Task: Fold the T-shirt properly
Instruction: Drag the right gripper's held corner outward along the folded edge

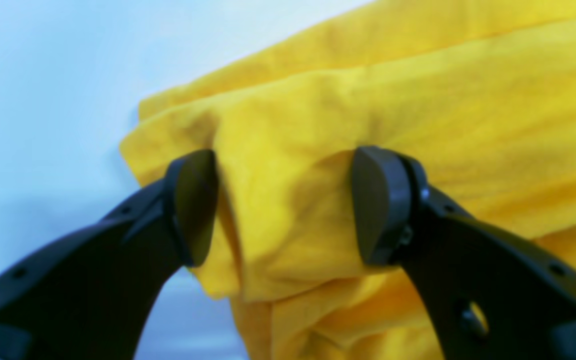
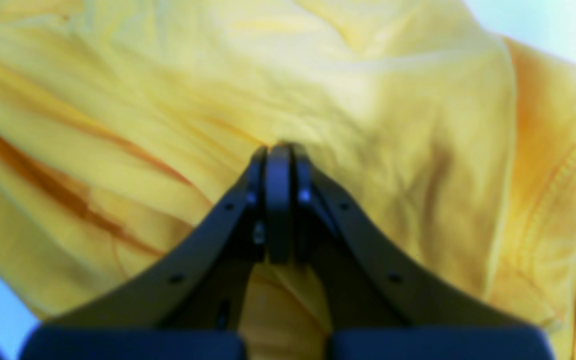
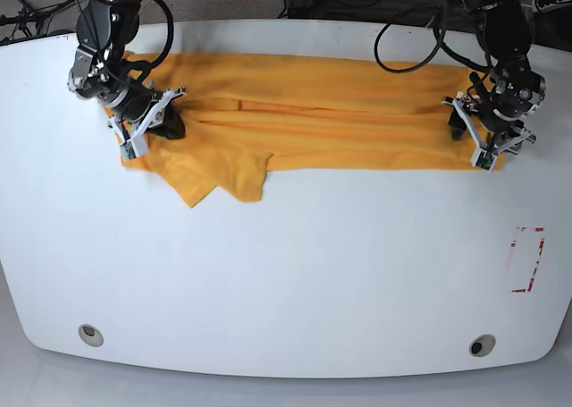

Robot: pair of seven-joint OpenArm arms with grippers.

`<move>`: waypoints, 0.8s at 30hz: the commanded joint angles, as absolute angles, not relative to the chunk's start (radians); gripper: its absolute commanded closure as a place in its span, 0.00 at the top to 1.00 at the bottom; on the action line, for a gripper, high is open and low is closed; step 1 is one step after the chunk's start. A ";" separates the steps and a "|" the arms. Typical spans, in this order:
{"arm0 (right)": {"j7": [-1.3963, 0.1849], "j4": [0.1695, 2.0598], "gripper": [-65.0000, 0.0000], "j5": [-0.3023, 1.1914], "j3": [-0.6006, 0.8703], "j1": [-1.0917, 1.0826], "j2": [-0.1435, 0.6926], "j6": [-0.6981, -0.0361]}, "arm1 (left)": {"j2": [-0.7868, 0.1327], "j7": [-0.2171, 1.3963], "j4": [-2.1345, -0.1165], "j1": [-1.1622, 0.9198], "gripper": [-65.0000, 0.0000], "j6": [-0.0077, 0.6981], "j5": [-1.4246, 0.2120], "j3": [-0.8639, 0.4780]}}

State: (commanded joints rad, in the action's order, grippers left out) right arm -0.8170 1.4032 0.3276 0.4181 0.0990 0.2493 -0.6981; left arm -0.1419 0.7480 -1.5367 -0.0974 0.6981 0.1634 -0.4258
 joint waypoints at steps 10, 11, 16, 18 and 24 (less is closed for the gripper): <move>-0.823 1.343 0.02 0.328 0.415 -0.007 0.298 -0.698 | -0.142 0.748 -1.475 -0.042 0.61 0.698 0.162 -0.390; -0.826 1.346 0.03 0.331 0.414 -0.012 0.302 -0.698 | -0.142 0.748 -1.475 -0.039 0.61 0.698 0.162 -0.390; -0.895 1.465 0.15 0.329 0.420 -0.018 0.298 -0.698 | -0.143 0.748 -1.477 -0.041 0.61 0.698 0.154 -0.395; -0.932 1.537 0.24 0.329 0.420 -0.016 0.297 -0.698 | -0.147 0.748 -1.477 -0.038 0.61 0.698 0.154 -0.398; -0.969 1.624 0.42 0.329 0.418 -0.047 0.269 -0.698 | -0.145 0.748 -1.518 -0.036 0.61 0.698 0.156 -0.398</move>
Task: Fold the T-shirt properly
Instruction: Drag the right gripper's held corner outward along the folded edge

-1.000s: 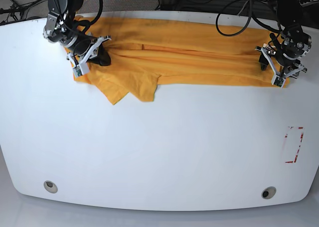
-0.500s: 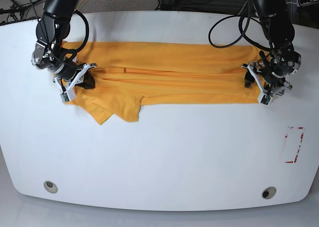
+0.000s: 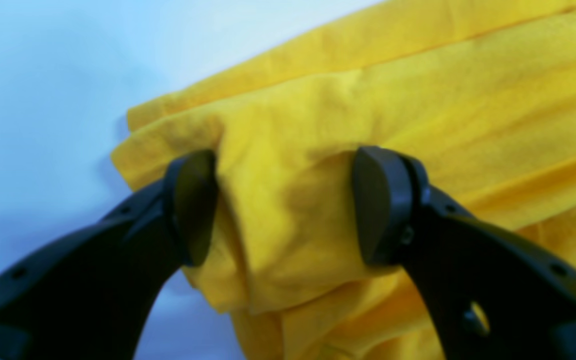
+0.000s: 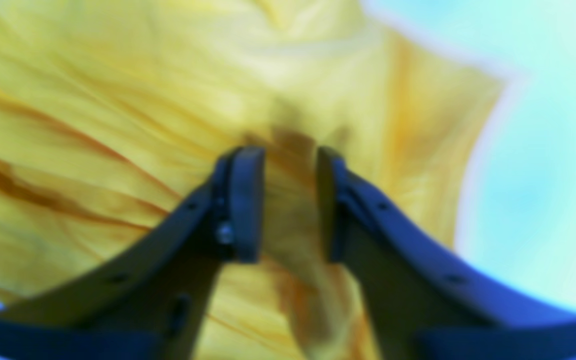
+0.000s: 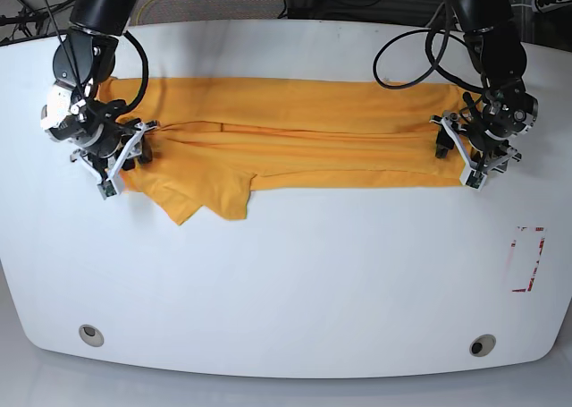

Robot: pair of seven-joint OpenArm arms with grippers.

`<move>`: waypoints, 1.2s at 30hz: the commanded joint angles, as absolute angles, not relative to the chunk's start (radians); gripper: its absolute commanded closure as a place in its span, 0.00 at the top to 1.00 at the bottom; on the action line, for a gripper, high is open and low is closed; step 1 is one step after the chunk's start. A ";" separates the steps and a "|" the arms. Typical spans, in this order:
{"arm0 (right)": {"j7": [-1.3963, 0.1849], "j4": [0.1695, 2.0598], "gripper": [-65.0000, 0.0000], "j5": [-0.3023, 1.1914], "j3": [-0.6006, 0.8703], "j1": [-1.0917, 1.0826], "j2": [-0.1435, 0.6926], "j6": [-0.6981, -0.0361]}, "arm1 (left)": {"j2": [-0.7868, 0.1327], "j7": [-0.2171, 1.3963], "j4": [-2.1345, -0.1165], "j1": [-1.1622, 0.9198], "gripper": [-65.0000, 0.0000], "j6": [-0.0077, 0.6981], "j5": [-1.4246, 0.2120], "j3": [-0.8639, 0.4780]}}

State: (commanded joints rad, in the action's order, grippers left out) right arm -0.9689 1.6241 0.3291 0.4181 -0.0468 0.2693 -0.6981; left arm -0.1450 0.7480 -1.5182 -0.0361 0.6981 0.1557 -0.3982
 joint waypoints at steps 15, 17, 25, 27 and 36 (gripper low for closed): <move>-0.842 1.313 0.55 0.328 0.288 -0.289 0.255 -0.698 | -0.142 0.748 -1.552 -0.042 0.61 0.698 0.156 -0.392; -0.811 1.259 0.55 0.328 0.260 -0.314 0.259 -0.698 | -0.142 0.748 -1.552 -0.044 0.61 0.698 0.156 -0.392; -0.690 1.067 0.55 0.318 0.177 -0.389 0.263 -0.698 | -0.142 0.748 -1.555 -0.053 0.61 0.698 0.156 -0.394; -0.662 1.050 0.55 0.295 0.162 -0.394 0.263 -0.691 | -0.142 0.748 -1.558 -0.056 0.61 0.698 0.154 -0.392; -0.595 1.044 0.54 0.148 0.148 -0.392 0.226 -0.665 | -0.142 0.748 -1.558 -0.056 0.61 0.698 0.154 -0.395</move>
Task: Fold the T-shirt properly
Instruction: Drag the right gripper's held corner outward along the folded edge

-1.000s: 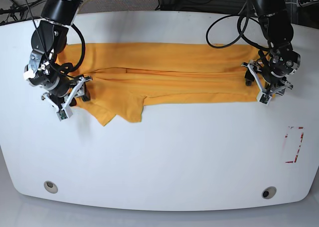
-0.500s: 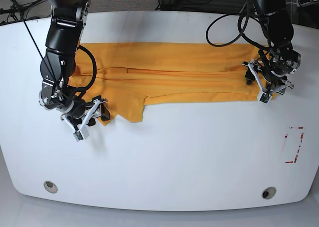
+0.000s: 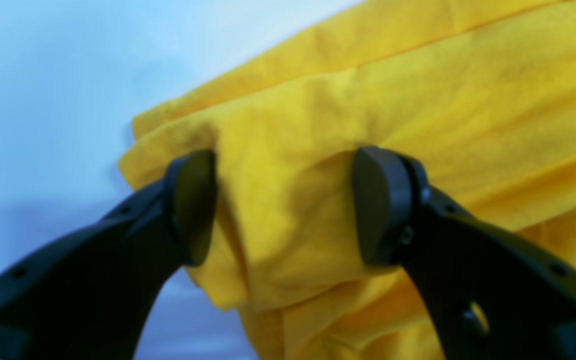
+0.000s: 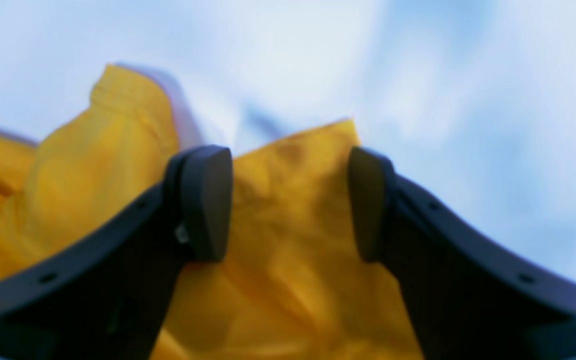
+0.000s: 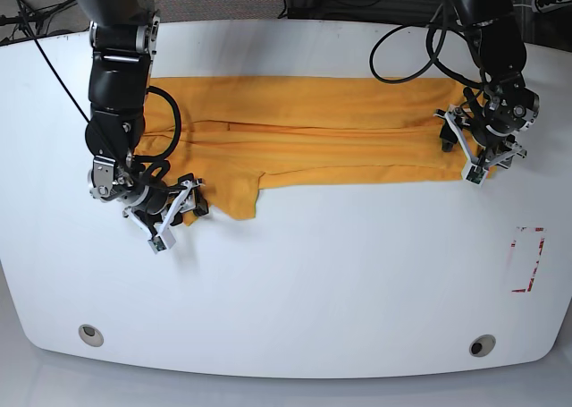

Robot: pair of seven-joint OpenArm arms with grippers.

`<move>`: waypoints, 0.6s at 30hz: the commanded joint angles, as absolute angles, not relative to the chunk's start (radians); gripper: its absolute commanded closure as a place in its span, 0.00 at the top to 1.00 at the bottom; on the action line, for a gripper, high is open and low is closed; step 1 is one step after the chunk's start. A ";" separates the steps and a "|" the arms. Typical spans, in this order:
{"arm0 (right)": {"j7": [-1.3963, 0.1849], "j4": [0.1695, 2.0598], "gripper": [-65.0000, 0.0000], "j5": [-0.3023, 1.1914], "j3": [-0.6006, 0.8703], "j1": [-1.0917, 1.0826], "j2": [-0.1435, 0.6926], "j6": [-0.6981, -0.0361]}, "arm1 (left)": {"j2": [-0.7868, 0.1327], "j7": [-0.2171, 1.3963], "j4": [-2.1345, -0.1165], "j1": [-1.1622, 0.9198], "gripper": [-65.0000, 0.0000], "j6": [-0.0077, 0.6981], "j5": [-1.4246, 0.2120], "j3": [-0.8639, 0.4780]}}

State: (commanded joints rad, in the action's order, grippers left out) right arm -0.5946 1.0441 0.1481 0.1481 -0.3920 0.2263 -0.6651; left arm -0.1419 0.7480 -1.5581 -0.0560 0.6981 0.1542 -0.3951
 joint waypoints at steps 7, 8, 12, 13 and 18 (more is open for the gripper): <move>-0.593 1.044 0.54 0.094 0.150 -0.392 0.213 -0.665 | -0.142 0.748 -1.558 -0.056 0.61 0.698 0.154 -0.395; -0.593 1.044 0.53 0.093 0.150 -0.392 0.213 -0.665 | -0.142 0.748 -1.558 -0.056 0.61 0.698 0.154 -0.395; -0.567 1.041 0.42 0.085 0.150 -0.390 0.213 -0.665 | -0.142 0.748 -1.557 -0.056 0.61 0.698 0.154 -0.395; -0.555 1.029 0.34 0.085 0.150 -0.390 0.211 -0.665 | -0.142 0.748 -1.557 -0.056 0.61 0.698 0.154 -0.395; -0.526 0.955 0.05 0.087 0.150 -0.395 0.211 -0.665 | -0.142 0.748 -1.558 -0.056 0.61 0.698 0.154 -0.394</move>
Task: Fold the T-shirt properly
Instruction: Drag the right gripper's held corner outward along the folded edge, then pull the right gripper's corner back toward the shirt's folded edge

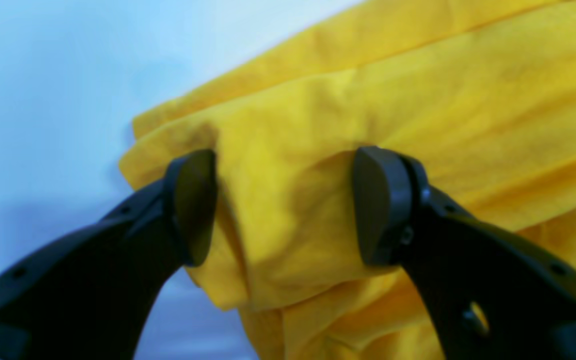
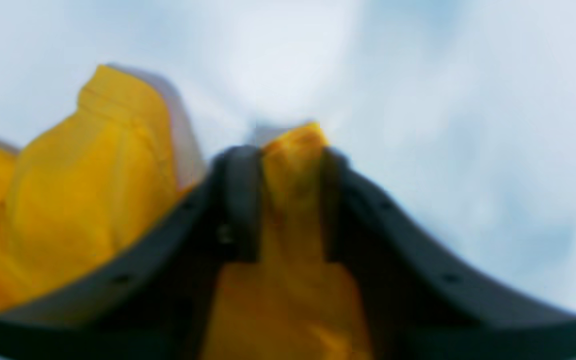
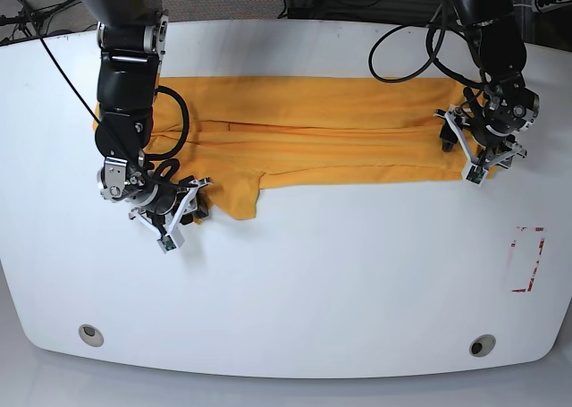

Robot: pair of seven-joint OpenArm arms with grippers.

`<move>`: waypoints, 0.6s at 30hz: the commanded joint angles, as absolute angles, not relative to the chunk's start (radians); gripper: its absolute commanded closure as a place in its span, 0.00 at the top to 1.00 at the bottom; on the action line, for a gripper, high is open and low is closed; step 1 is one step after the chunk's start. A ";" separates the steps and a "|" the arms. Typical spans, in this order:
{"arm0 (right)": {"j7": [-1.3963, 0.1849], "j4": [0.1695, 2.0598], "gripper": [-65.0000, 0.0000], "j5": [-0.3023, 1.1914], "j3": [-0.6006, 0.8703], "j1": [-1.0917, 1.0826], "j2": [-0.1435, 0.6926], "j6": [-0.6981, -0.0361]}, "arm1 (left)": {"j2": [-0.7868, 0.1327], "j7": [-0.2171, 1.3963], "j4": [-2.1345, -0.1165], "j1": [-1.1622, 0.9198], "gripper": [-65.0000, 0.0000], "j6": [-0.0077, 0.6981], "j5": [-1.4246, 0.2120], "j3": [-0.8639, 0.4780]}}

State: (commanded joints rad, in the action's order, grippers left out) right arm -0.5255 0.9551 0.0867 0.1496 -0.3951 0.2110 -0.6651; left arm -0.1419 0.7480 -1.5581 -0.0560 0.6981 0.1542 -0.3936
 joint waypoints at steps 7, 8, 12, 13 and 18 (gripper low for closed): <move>-0.538 1.009 0.00 0.094 0.150 -0.384 0.213 -0.670 | -0.147 0.748 -1.552 -0.054 0.61 0.698 0.157 -0.394; -0.553 1.035 0.00 0.096 0.151 -0.372 0.213 -0.670 | -0.147 0.748 -1.554 -0.056 0.61 0.698 0.157 -0.394; -0.624 1.185 0.00 0.122 0.151 -0.325 0.214 -0.665 | -0.147 0.748 -1.550 -0.058 0.61 0.698 0.159 -0.395; -0.651 1.230 0.00 0.131 0.151 -0.308 0.217 -0.665 | -0.148 0.748 -1.549 -0.058 0.61 0.698 0.159 -0.397; -0.736 1.382 0.00 0.148 0.191 -0.257 0.216 -0.665 | -0.148 0.748 -1.549 -0.058 0.61 0.698 0.159 -0.397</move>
